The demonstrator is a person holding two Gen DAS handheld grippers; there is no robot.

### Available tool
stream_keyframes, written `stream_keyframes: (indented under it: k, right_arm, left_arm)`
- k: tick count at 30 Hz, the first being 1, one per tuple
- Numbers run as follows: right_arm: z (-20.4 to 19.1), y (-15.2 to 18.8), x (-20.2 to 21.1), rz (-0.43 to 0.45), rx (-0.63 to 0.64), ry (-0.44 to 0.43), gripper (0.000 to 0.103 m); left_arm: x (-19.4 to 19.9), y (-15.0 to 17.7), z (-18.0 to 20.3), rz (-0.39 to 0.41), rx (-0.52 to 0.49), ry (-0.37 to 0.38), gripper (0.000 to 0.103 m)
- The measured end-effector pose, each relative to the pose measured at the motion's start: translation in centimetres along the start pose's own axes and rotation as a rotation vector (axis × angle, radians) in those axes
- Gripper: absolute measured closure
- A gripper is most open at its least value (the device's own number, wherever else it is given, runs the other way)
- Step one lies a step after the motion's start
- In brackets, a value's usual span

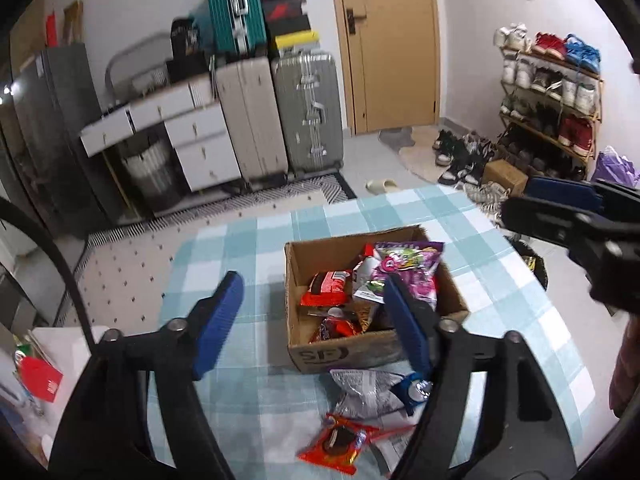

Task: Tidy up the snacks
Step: 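Open both grippers to release the packets and pull back from the box, then grasp the white bread packet with the right gripper and lift it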

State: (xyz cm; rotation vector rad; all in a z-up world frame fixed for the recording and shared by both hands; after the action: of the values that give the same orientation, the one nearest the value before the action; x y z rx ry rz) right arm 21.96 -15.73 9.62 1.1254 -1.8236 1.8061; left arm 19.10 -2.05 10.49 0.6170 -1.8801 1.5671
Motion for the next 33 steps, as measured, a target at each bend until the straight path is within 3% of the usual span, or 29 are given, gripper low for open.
stream_keyframes:
  k: [4, 11, 17, 21, 24, 27, 29, 33]
  right_arm:
    - [-1.1, 0.4, 3.5, 0.039, -0.031, -0.038, 0.045]
    - [-3.3, 3.3, 9.7, 0.134, -0.072, -0.094, 0.022]
    - [-5.1, 7.2, 13.5, 0.194, -0.053, -0.111, 0.013]
    - [-5.6, 9.9, 14.4, 0.226, -0.068, -0.142, 0.007]
    - [-5.6, 12.1, 14.6, 0.275, -0.08, -0.154, 0.002]
    - [-5.5, 14.2, 13.9, 0.291, -0.094, -0.148, 0.001]
    - [-5.2, 15.0, 12.8, 0.283, -0.096, -0.139, 0.001]
    - [-4.7, 16.3, 9.7, 0.236, -0.084, -0.135, 0.001]
  left_arm:
    - [4.7, 1.0, 0.3, 0.048, -0.01, -0.011, 0.022]
    - [11.0, 4.0, -0.8, 0.098, 0.036, -0.016, 0.022]
    - [13.6, 7.2, -2.2, 0.124, 0.06, -0.034, 0.02]
    - [14.4, 9.7, -3.7, 0.142, 0.125, -0.02, 0.015]
    - [14.5, 11.7, -4.6, 0.167, 0.149, -0.053, 0.015]
    - [13.8, 13.6, -5.5, 0.174, 0.187, -0.057, 0.008]
    - [13.0, 14.6, -6.0, 0.177, 0.21, -0.073, 0.001]
    - [11.5, 16.9, -6.6, 0.202, 0.258, -0.07, 0.001]
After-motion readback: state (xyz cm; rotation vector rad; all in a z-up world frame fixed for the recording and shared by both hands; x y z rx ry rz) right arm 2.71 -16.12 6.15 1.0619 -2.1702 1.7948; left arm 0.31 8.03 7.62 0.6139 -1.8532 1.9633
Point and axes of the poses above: each gripper's, at about its wrist camera, not at the fingertips, and x roughly against the way its jaws point, z to its right, y to its underside, the point moved 3 cm from there along -x, roughly the way its jaws point, and after that the axes turned 8 degrees about -z, right-handed, at the moved point
